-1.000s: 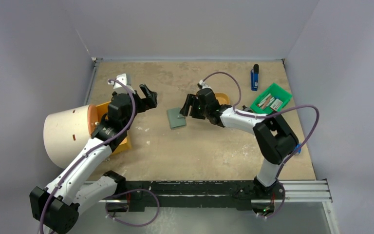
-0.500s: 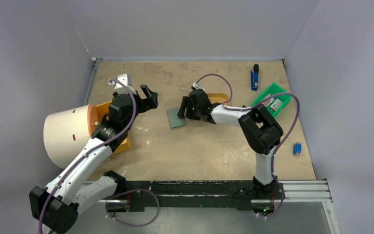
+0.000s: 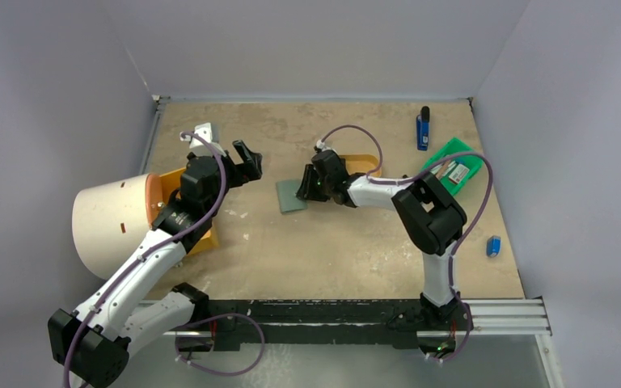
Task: Put the credit cards into the card holder
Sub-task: Move the card holder to the center of the board, then open the card holder at the center of the board.
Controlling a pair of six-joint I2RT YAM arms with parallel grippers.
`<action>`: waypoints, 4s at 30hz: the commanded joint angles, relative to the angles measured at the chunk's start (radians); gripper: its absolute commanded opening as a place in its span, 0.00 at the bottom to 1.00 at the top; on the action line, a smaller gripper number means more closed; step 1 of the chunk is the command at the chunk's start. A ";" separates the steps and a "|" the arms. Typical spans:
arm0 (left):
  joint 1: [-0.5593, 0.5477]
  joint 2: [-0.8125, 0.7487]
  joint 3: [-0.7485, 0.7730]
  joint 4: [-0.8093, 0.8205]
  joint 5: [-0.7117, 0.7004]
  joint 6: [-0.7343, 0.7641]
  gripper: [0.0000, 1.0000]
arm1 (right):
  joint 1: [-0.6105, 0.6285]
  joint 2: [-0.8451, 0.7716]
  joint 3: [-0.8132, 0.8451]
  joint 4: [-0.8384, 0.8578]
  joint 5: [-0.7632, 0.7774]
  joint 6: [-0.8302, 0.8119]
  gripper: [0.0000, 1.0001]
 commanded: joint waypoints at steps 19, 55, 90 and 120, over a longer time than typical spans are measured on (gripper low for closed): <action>-0.350 0.292 0.125 -0.087 -0.033 -0.103 0.85 | 0.017 -0.380 -0.474 0.010 0.021 -0.073 0.19; -0.363 0.407 -0.173 0.153 0.020 -0.284 0.74 | -0.109 -0.438 -0.506 0.054 -0.256 -0.089 0.39; -0.323 0.578 -0.190 0.372 0.249 -0.487 0.38 | 0.173 -0.526 -0.410 -0.171 0.165 -0.197 0.43; -0.249 0.537 -0.156 0.393 0.367 -0.499 0.31 | 0.199 -0.558 -0.353 -0.281 0.330 -0.159 0.51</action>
